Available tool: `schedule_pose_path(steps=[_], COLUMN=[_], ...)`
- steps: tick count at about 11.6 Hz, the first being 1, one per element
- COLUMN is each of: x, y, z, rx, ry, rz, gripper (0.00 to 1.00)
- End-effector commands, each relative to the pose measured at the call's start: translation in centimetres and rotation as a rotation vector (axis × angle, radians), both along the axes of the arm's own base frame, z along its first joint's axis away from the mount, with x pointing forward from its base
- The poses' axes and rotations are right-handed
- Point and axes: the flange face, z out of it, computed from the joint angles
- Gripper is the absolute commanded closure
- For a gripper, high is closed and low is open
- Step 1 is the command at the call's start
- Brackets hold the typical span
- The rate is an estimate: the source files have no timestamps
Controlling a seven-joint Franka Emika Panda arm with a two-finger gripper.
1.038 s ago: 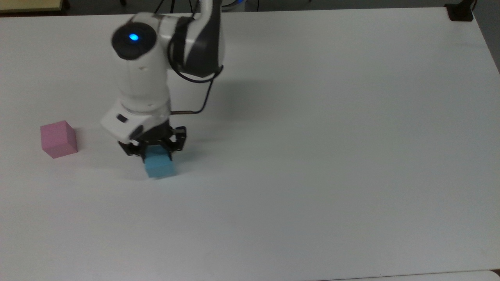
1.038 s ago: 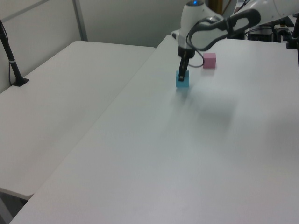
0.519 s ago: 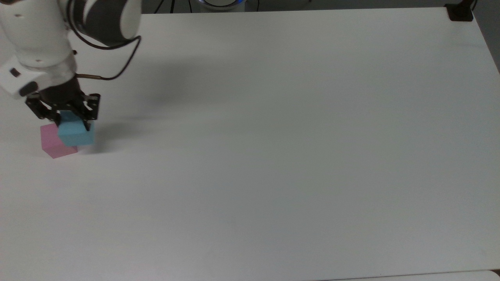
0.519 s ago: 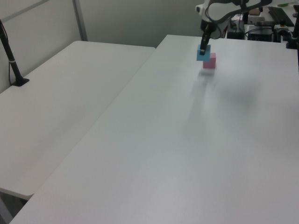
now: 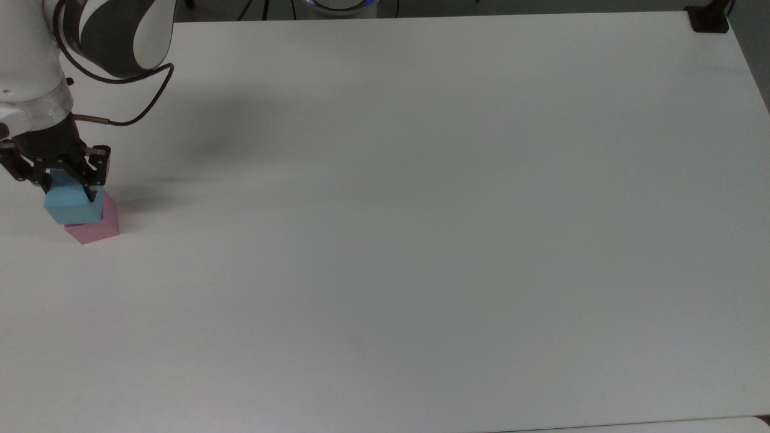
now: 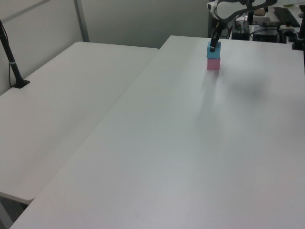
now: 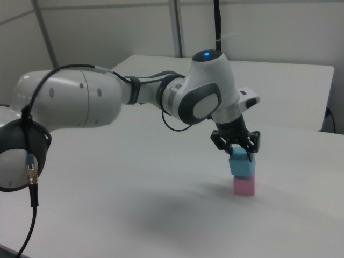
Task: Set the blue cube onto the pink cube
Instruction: 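Open the gripper to release the blue cube and raise away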
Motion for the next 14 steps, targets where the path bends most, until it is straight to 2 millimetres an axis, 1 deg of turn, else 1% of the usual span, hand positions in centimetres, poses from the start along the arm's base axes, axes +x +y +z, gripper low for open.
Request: schedule_pose_path(steps=[1,2,3,4,5,6,7,8,9,10,11,12,13,14], x=[0.4,0.1,0.1,0.2,0.1,-0.3,-0.5,-0.7,-0.6,-0.6,-1.2,-2.5,-3.5,-5.1], y=[-1.1,-1.5,-1.3,-0.9,-0.4,0.4,2.3,5.3,9.0,13.4,17.1,20.6,23.0,26.8], z=[-0.8,-0.8,-0.5,0.2,2.3,3.8,6.1,8.7,10.8,12.7,14.8,16.6,17.6,18.5], rx=[-0.023,-0.026,-0.033,-0.031,-0.028,-0.02,0.002,0.032,0.063,0.092,0.126,0.154,0.165,0.158], ry=[-0.007,-0.002,-0.001,-0.008,-0.035,-0.042,-0.037,-0.022,-0.009,-0.001,0.013,0.048,0.072,0.106], rz=[0.038,0.048,0.055,0.054,0.054,0.056,0.048,0.027,0.006,-0.036,-0.117,-0.18,-0.192,-0.172], gripper=[0.5,0.01,0.0,0.0,0.0,0.0,0.0,0.0,0.0,0.0,0.0,0.0,0.0,0.0])
